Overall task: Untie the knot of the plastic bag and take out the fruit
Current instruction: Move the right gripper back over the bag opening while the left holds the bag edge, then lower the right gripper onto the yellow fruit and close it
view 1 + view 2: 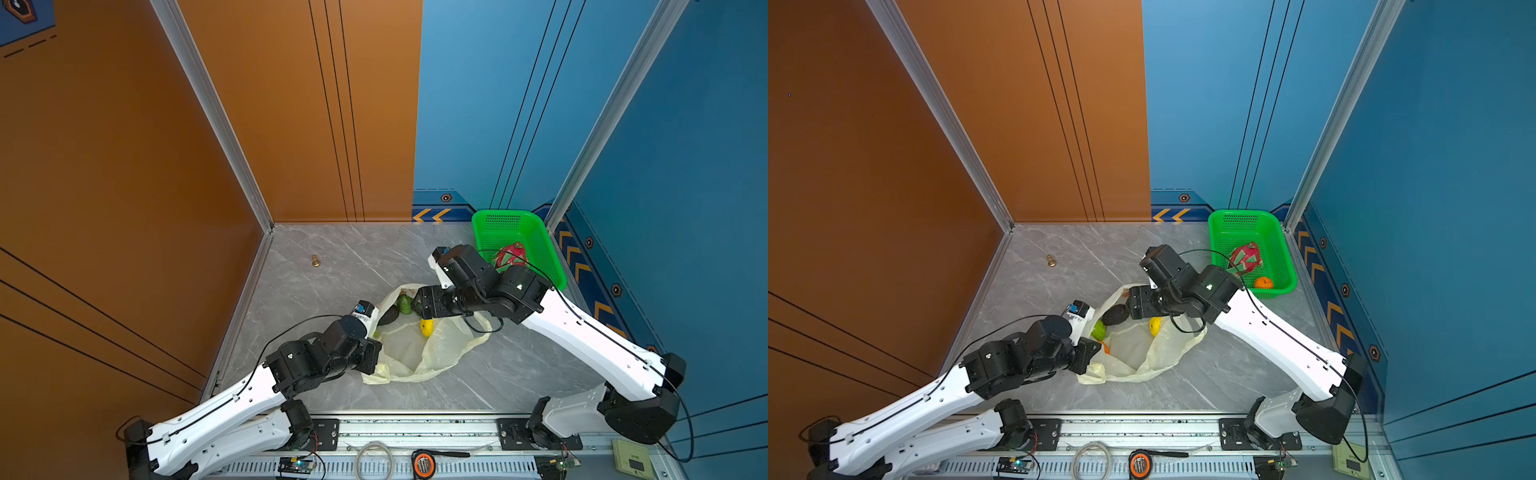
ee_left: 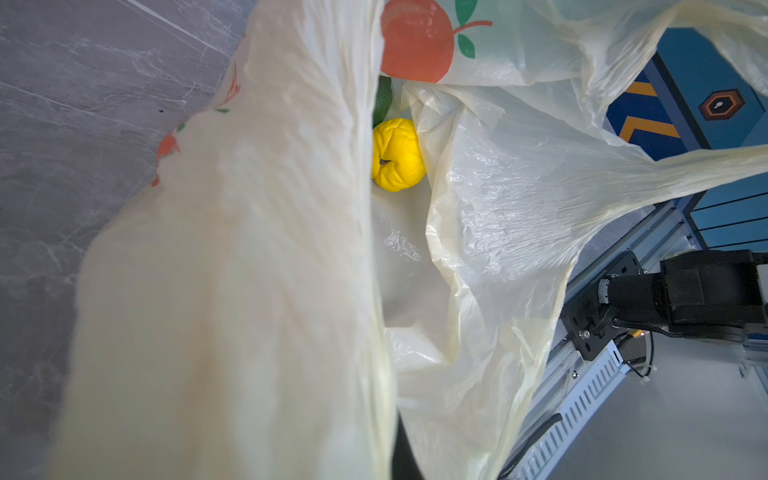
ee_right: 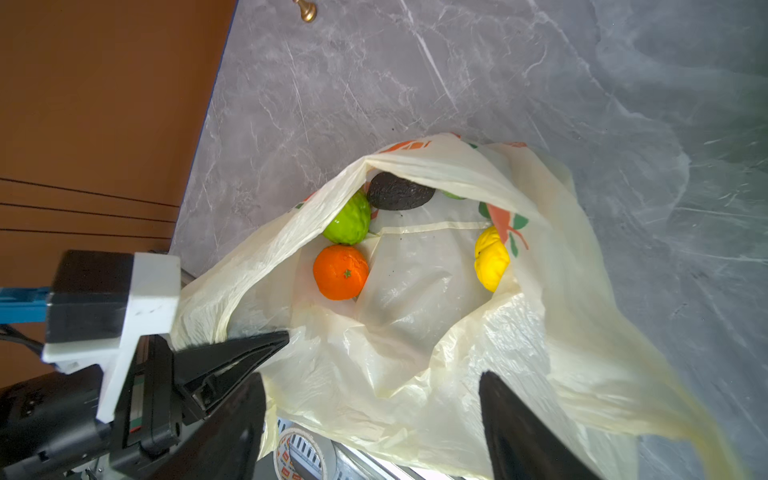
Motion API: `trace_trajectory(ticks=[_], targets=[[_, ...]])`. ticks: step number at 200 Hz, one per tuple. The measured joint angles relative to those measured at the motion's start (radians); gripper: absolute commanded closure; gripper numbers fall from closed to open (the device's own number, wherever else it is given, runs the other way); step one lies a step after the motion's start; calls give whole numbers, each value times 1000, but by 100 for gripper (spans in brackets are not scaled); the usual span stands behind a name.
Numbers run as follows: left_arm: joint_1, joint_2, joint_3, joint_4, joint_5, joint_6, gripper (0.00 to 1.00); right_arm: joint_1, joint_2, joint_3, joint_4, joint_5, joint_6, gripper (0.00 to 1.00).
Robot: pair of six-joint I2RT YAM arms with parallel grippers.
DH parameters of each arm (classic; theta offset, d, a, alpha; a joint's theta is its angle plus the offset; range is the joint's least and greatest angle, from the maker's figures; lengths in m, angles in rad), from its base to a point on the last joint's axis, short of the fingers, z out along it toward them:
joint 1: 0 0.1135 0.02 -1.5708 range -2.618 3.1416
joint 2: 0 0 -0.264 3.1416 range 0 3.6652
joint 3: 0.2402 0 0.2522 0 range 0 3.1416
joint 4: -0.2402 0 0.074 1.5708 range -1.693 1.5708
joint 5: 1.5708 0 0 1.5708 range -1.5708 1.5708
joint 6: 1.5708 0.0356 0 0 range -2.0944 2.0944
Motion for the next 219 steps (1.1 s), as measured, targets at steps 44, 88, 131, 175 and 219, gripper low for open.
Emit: trace_trajectory(ticks=[44, 88, 131, 175, 219], targets=[[0, -11, 0, 0, 0, 0, 100, 107, 54, -120, 75, 47, -12, 25], [0, -21, 0, 0, 0, 0, 100, 143, 75, -294, 193, 72, -39, 29], [0, -25, 0, 0, -1, 0, 100, 146, 103, -413, 304, 72, -48, 31], [0, -25, 0, 0, -1, 0, 100, 139, 239, -377, 369, 79, -92, 31], [0, -26, 0, 0, -1, 0, 100, 81, 313, -301, 351, 171, -132, 31]])
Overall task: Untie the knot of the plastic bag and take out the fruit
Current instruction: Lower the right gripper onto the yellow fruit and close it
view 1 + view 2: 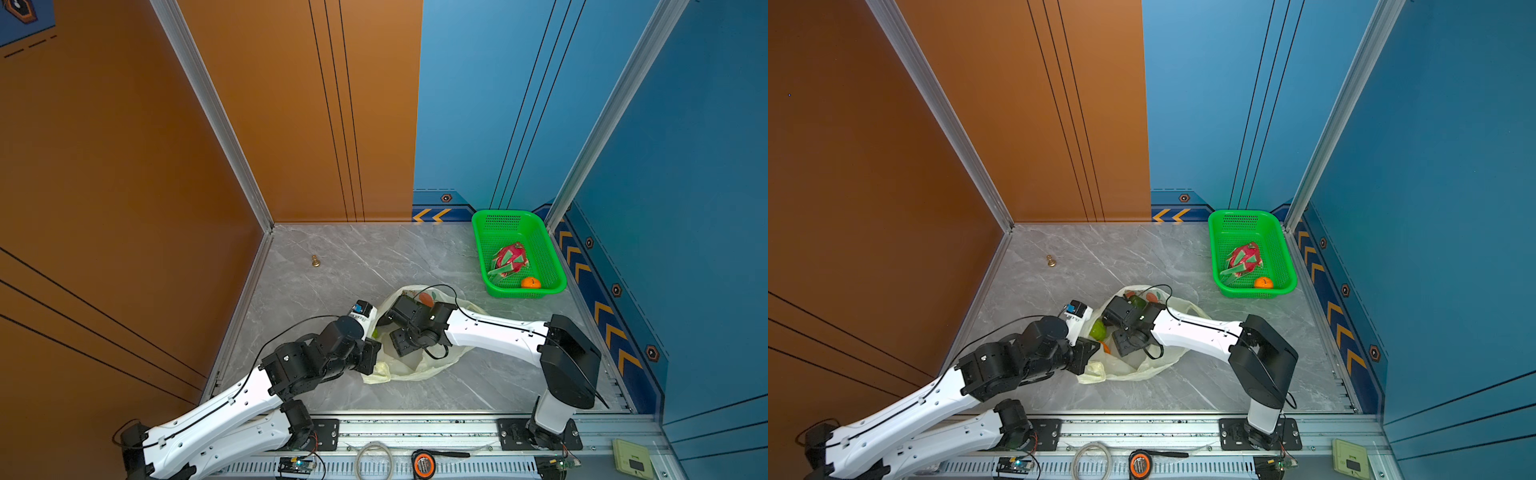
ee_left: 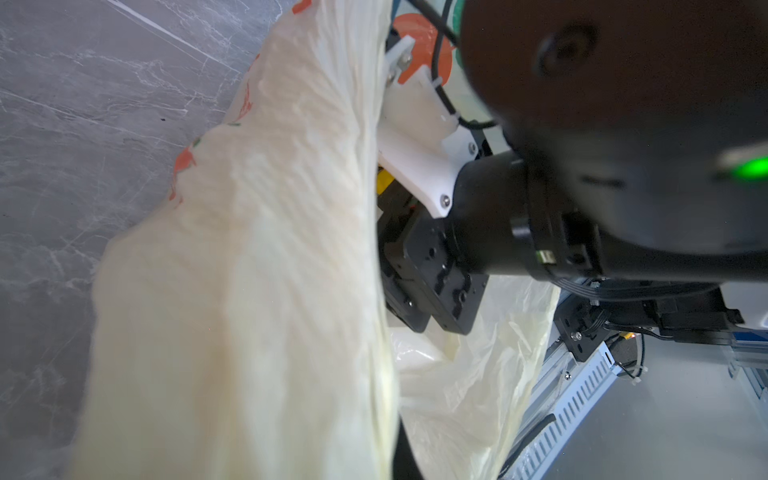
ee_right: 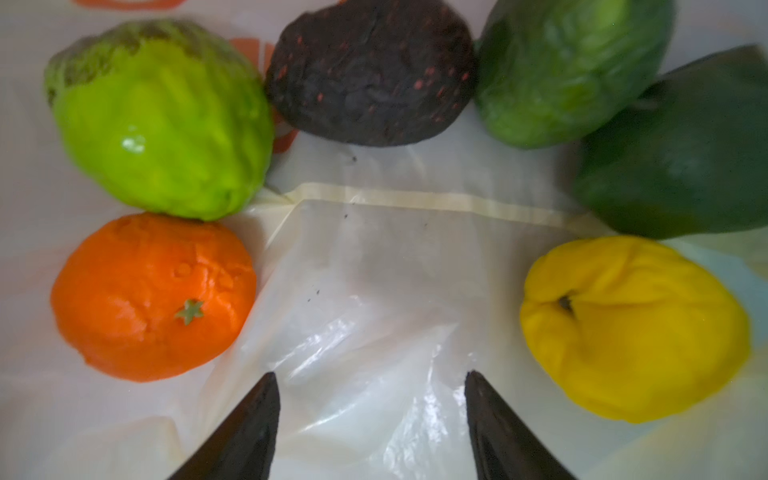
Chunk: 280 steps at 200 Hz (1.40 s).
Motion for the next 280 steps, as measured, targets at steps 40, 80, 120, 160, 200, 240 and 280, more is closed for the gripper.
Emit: trace_trajectory(ticks=[40, 80, 120, 160, 200, 240, 280], targets=[[-5, -7, 0, 0, -8, 0, 100, -58, 1, 44, -65, 64, -19, 31], [-5, -12, 0, 0, -11, -1, 100, -112, 6, 43, -144, 85, -24, 29], [-5, -14, 0, 0, -14, -3, 100, -128, 38, 43, -204, 113, -28, 25], [-6, -14, 0, 0, -14, -4, 100, -111, 51, 77, -220, 110, -35, 24], [-17, -6, 0, 0, -16, -4, 100, -99, 66, 114, -216, 112, -34, 23], [-25, -5, 0, 0, -18, -4, 100, -126, 97, 114, -193, 112, -38, 22], [-26, -5, 0, 0, -19, -7, 100, -139, 136, 114, -165, 154, -63, 22]])
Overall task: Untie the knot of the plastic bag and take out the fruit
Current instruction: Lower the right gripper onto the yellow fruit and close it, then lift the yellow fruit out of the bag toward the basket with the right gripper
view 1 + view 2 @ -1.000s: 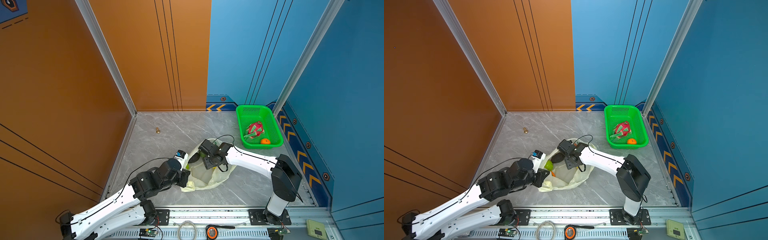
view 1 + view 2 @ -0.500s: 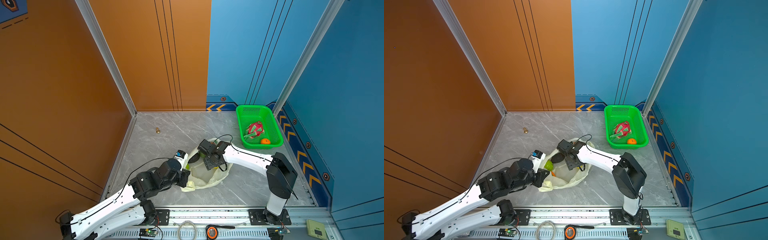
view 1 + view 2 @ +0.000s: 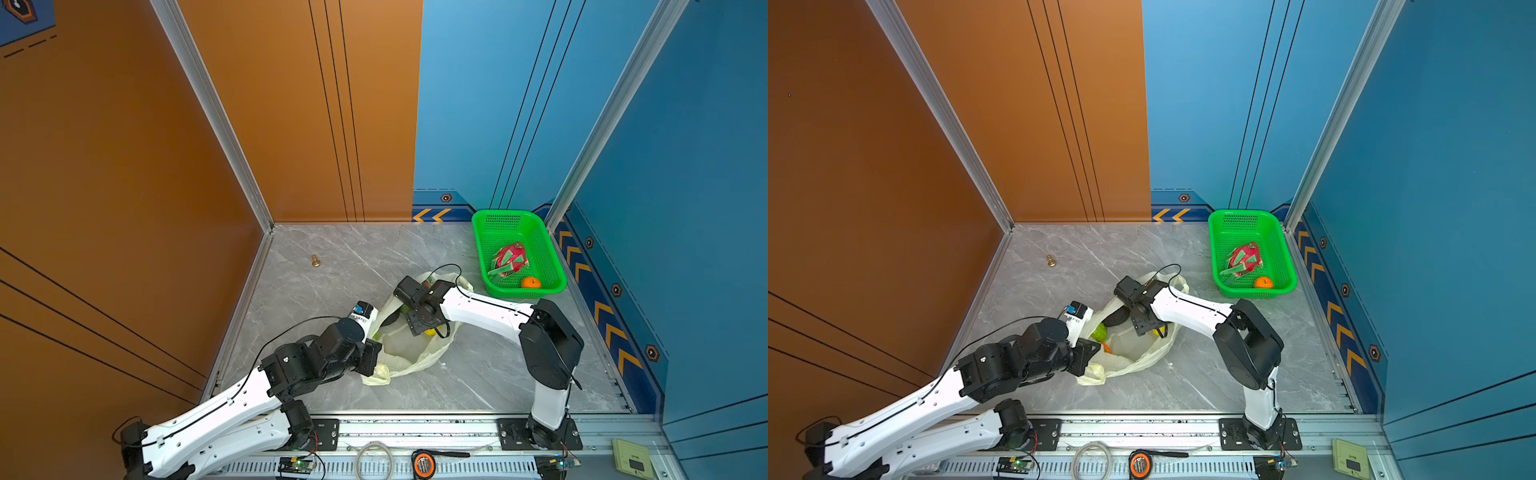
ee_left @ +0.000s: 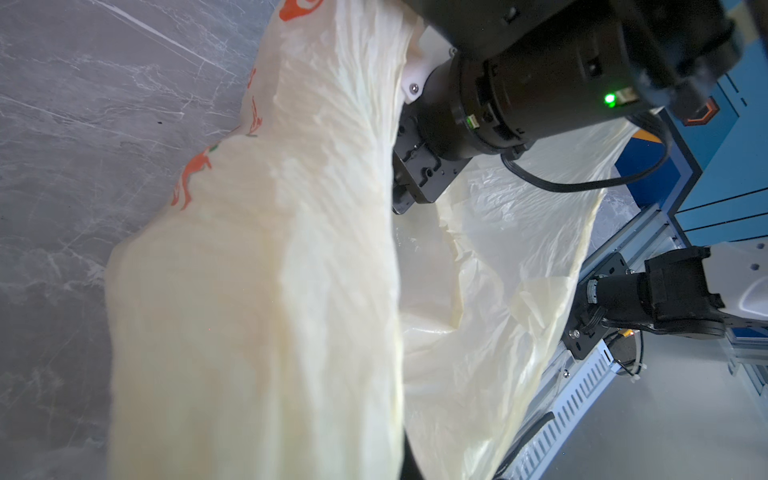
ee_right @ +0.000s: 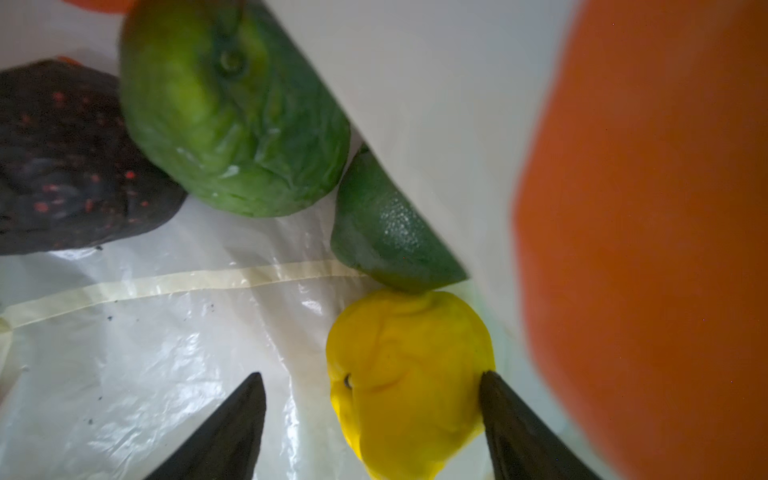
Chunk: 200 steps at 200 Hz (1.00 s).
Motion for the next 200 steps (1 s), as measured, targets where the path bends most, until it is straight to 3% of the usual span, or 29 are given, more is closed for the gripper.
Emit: trace_trajectory(ticks=[56, 86, 125, 200], targets=[[-3, 0, 0, 0, -3, 0, 100, 2, 72, -1, 27, -17, -2, 23], [-3, 0, 0, 0, -3, 0, 100, 2, 82, -1, 35, -17, -3, 32], [-3, 0, 0, 0, -3, 0, 100, 12, 81, -1, 37, -17, -1, 52], [-13, 0, 0, 0, -6, 0, 100, 89, -49, -8, 39, -77, 30, 58]])
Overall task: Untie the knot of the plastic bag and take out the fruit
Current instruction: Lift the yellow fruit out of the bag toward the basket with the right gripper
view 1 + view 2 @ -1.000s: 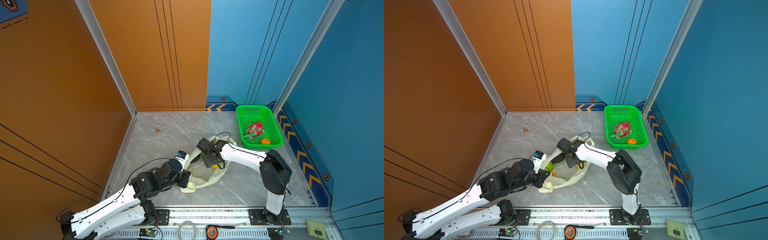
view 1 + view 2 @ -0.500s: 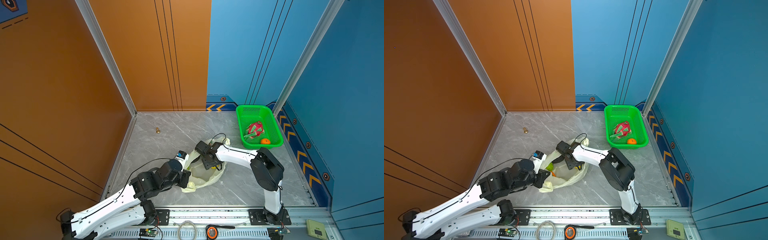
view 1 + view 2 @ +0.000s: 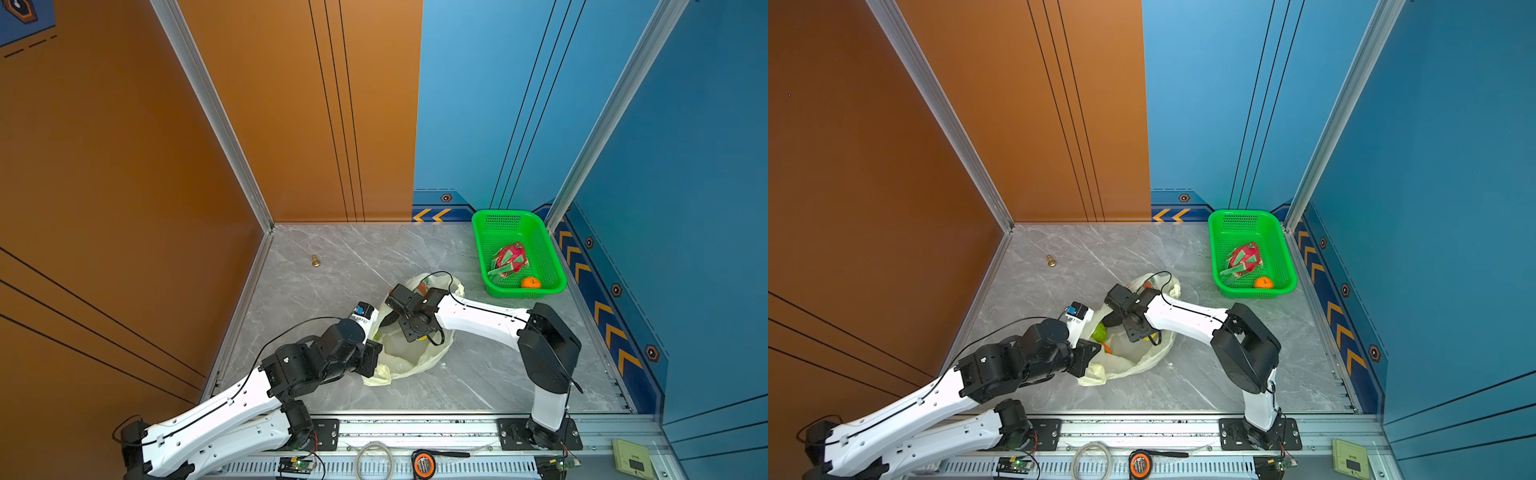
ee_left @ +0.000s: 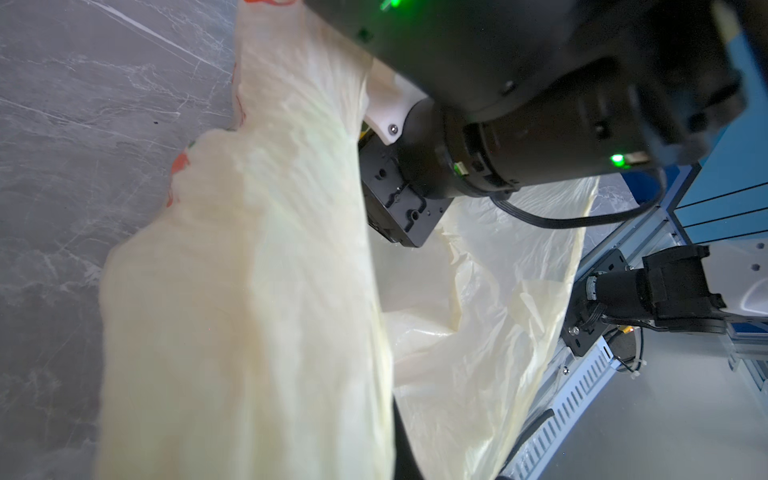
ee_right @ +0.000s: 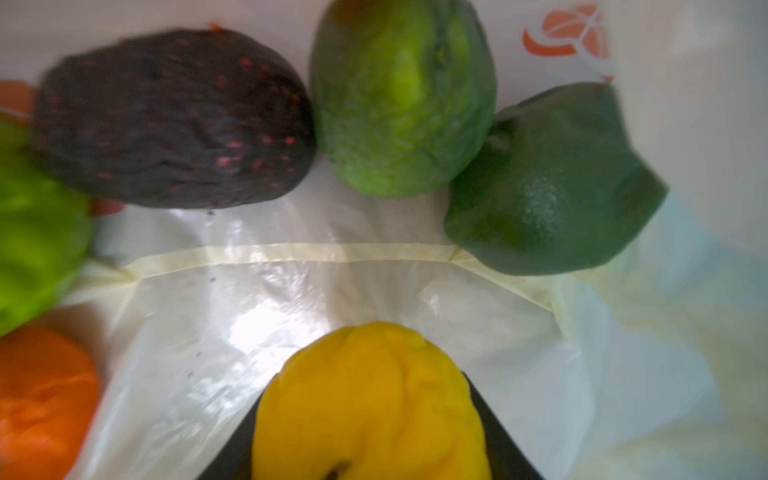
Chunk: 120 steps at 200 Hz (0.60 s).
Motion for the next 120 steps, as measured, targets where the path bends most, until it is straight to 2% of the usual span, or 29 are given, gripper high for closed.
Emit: trace_trajectory(ticks=[80, 120], targets=[[-5, 4, 0, 5, -5, 0, 100, 75, -192, -20, -8, -31, 96, 60], [-5, 8, 0, 14, -5, 0, 100, 85, -262, 66, -92, -31, 116, 60]])
